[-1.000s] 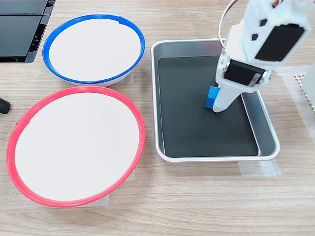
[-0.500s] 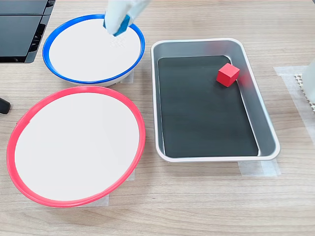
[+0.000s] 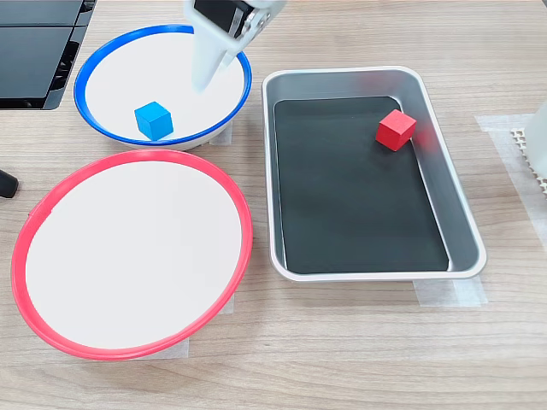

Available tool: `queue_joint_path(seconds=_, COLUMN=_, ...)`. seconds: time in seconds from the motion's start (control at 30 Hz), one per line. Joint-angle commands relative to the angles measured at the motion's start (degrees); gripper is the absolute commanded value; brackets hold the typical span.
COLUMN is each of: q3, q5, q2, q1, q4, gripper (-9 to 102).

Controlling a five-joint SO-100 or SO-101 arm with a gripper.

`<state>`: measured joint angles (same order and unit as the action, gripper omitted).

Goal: Move two blocks tray to matching dishes

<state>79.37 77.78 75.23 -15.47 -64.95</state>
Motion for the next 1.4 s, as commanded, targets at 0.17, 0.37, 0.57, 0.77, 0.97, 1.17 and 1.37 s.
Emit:
queue_joint_path(seconds=0.17, q3=5.71, q5=41.22, q2=17.05, q1=-3.6, q4=-36.83, gripper=0)
queue_joint_path(seconds=0.37, q3=31.99, q5=63.98, q2=30.76, q1=-7.47, q4=-25.31, gripper=5)
queue_joint_path(seconds=0.57, q3=35.86, q5=68.73, q2=31.99, q1=-7.47, q4=-19.95, gripper=16)
queue_joint_path(seconds=0.77, q3=40.34, q5=70.4, q2=30.94, q1=-8.35, q4=-12.57, gripper=21)
queue_joint_path(seconds=0.97, q3=45.79, q5=71.02, q2=30.85, q1=-8.61, q4=-6.68, gripper=19)
queue_joint_path(seconds=1.17, q3=48.69, q5=70.22, q2=30.06, q1=-8.0, q4=-2.64, gripper=7)
queue_joint_path(seconds=1.37, q3=44.21, q5=62.31, q2=29.88, q1=-4.31, q4=-5.98, gripper=0)
